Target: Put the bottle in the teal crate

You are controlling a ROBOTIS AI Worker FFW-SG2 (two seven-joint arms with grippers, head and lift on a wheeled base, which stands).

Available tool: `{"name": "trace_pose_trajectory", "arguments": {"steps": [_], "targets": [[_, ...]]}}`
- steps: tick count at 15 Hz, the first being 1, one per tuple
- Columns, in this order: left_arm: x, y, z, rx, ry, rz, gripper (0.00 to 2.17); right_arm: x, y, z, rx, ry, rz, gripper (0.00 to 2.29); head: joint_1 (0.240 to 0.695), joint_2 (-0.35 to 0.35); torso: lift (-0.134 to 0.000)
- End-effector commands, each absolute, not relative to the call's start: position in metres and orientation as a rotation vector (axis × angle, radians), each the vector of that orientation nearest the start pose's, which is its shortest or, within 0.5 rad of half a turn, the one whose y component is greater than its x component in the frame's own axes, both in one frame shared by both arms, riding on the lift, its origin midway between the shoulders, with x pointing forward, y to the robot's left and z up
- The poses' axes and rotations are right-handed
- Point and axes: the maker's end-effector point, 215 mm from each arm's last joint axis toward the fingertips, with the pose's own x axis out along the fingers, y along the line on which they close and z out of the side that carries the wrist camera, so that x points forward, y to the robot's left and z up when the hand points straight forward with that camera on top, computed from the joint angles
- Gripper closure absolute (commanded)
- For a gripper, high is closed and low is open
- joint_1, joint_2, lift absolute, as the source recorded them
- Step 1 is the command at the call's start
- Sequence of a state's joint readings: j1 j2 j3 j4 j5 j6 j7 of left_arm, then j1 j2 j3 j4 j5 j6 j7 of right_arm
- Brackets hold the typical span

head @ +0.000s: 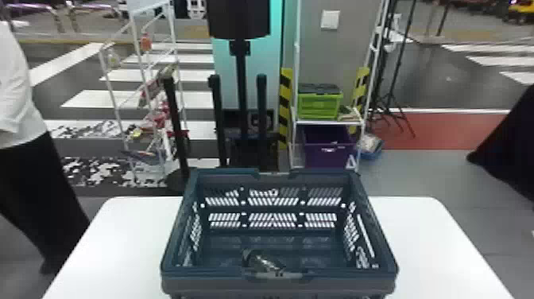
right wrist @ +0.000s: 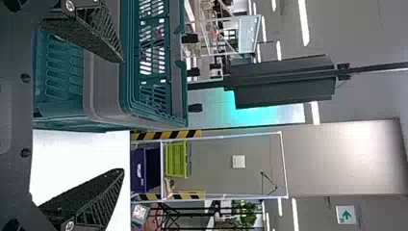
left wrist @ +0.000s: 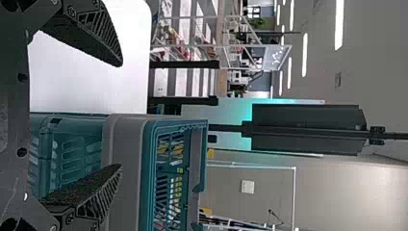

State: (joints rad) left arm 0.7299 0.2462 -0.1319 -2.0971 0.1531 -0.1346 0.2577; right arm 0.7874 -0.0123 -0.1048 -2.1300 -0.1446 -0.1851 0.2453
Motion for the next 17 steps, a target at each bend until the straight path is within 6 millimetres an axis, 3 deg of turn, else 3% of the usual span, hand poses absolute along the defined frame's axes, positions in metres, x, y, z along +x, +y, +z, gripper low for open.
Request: {"name": "trace_pose_trajectory", "arguments": {"steps": [1, 17], "targets": [[0.3665, 0.2282, -0.3736, -0.030, 0.107, 0.027, 0.14, 0.3486, -0.2354, -0.3430, 0.062, 0.017, 0.149, 0.07, 0.499, 0.000, 0.000], [0.3636, 0.2265, -0.3719, -0.031, 0.107, 0.024, 0.14, 0.3403, -0.2355, -0.3468, 0.064, 0.028, 0.151, 0.08, 0.499, 0.000, 0.000]]}}
